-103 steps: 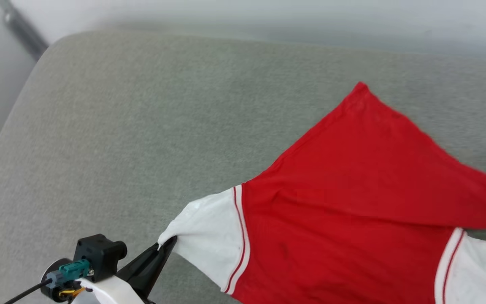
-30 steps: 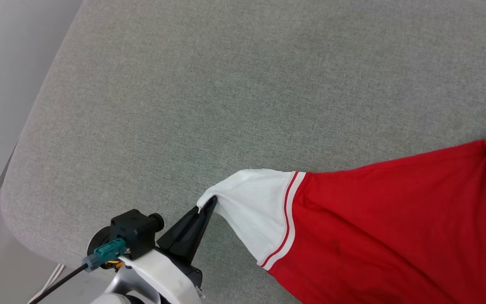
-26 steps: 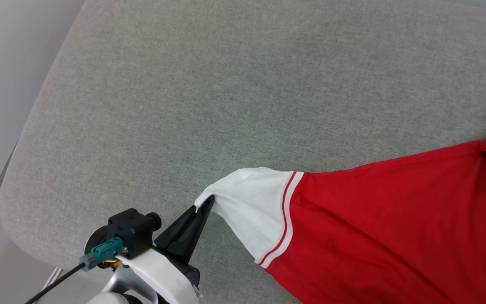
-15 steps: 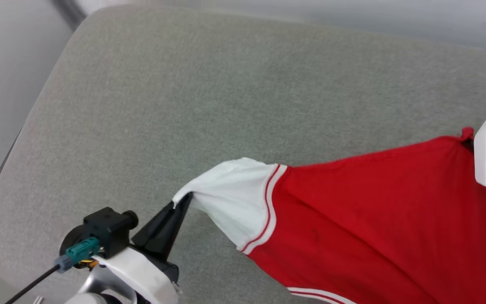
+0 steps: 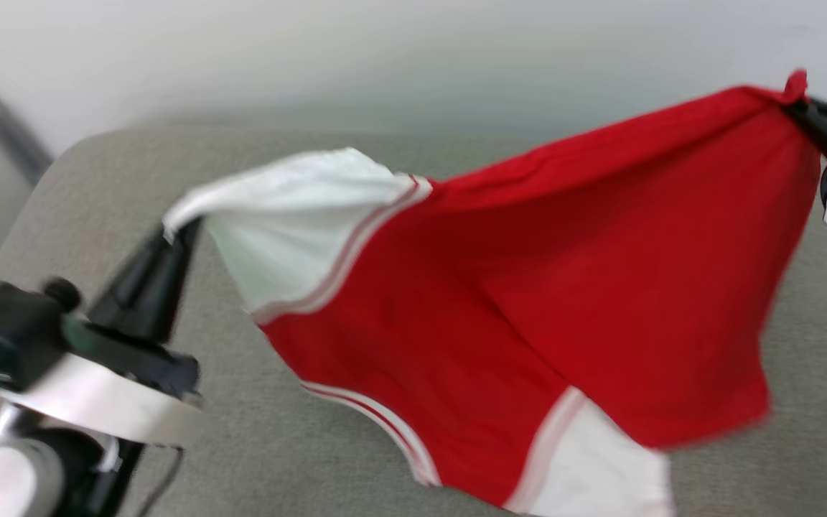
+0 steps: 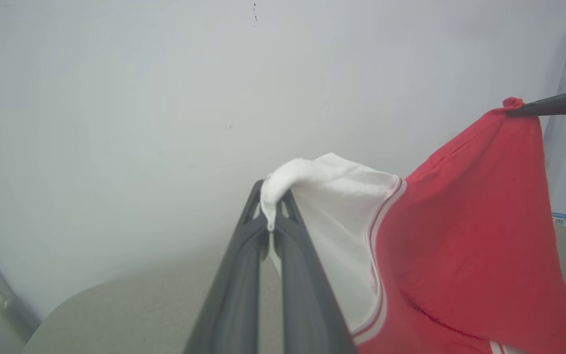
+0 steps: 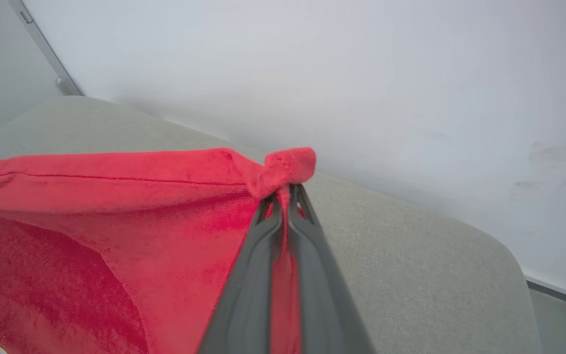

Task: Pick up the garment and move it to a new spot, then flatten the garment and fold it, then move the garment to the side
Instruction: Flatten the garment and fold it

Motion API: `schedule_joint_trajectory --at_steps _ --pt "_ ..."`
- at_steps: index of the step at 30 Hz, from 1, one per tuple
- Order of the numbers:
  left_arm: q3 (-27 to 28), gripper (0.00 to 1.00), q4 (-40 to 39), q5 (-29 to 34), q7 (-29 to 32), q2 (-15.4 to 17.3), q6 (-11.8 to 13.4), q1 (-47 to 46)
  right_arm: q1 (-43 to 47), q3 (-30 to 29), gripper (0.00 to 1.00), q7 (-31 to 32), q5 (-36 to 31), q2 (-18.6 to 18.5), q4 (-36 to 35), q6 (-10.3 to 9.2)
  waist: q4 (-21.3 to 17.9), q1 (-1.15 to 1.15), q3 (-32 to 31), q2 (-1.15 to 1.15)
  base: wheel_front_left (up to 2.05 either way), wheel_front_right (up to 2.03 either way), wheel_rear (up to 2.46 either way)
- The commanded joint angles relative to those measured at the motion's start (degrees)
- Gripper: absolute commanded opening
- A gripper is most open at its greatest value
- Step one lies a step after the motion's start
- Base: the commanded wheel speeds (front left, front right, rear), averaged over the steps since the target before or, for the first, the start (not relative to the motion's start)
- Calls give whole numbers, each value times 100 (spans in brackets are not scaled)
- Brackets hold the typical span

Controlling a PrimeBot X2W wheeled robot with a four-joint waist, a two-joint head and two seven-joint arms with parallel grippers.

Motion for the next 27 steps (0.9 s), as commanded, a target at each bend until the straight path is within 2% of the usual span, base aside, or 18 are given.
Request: schedule_joint_trajectory --at_steps 1,13,19,23,27 --pt "121 0 -95 17 2 76 46 -177 -97 -26 0 -79 23 66 -139 -2 -296 0 -256 0 0 0 0" --pt "1338 0 -540 -85 135 550 340 -1465 -404 -104 0 -328 6 330 -1392 -2 -935 0 -328 0 0 0 0" --pt "1468 0 -553 -44 349 804 240 -2157 -442 -200 0 -414 -126 458 -1889 -2 -1043 0 -153 0 0 0 0" --pt "1472 0 -370 18 482 875 270 -2670 -563 -407 0 -428 -154 631 -2118 -2 -1042 0 56 0 0 0 0" --pt "1377 0 -107 -20 598 891 122 -3286 -812 -528 0 -451 -283 665 -2242 -2 -1004 0 420 0 0 0 0"
